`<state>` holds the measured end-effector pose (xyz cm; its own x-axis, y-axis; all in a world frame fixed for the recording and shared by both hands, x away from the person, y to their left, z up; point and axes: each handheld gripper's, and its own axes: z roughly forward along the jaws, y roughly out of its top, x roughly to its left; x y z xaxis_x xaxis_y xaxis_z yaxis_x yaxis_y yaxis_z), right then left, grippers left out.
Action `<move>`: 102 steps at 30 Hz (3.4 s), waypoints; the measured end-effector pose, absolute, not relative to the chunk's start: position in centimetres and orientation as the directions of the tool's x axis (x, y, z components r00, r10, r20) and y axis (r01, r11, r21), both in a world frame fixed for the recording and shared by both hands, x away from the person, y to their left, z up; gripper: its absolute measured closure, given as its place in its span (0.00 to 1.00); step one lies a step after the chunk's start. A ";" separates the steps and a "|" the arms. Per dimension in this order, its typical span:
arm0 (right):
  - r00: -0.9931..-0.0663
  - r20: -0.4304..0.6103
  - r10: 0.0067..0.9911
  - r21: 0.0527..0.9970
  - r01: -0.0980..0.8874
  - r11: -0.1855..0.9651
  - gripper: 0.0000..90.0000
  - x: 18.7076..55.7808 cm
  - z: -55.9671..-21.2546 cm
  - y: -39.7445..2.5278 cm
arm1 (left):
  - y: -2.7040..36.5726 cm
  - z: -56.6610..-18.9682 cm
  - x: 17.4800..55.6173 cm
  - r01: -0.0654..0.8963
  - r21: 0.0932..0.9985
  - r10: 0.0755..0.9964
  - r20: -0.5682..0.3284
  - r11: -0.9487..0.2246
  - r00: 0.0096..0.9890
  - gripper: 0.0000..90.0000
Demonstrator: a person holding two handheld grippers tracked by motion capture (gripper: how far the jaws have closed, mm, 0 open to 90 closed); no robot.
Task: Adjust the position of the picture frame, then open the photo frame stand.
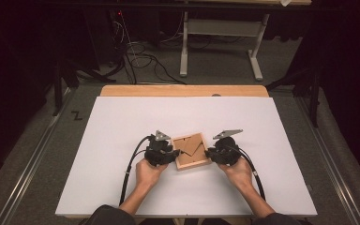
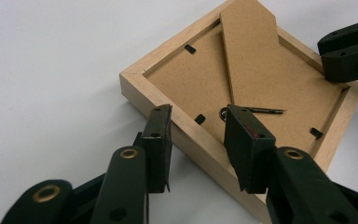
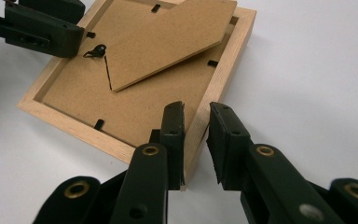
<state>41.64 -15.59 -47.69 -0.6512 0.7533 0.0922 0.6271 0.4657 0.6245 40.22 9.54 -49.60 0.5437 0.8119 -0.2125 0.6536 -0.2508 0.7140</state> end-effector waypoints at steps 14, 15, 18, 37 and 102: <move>-0.654 0.093 0.751 0.611 0.633 0.475 0.84 39.9 -47.4 -16.8 | 8.6 -49.6 39.7 0.631 0.721 0.782 -0.205 -0.286 0.589 0.72; -0.655 0.095 0.750 0.609 0.634 0.476 0.84 39.6 -47.4 -16.9 | 8.4 -49.6 39.7 0.625 0.724 0.778 -0.200 -0.293 0.596 0.72; -0.656 0.094 0.749 0.607 0.634 0.480 0.84 39.3 -47.3 -17.1 | 8.3 -49.6 39.6 0.623 0.725 0.774 -0.201 -0.295 0.600 0.72; -0.662 0.109 0.742 0.615 0.631 0.473 0.83 37.2 -47.3 -18.6 | 6.8 -49.5 39.0 0.597 0.727 0.746 -0.177 -0.341 0.642 0.72; -0.542 -0.017 0.840 0.715 0.581 0.389 0.53 37.1 -48.0 -23.0 | 7.4 -48.6 35.2 0.569 0.720 0.715 -0.146 -0.397 0.683 0.49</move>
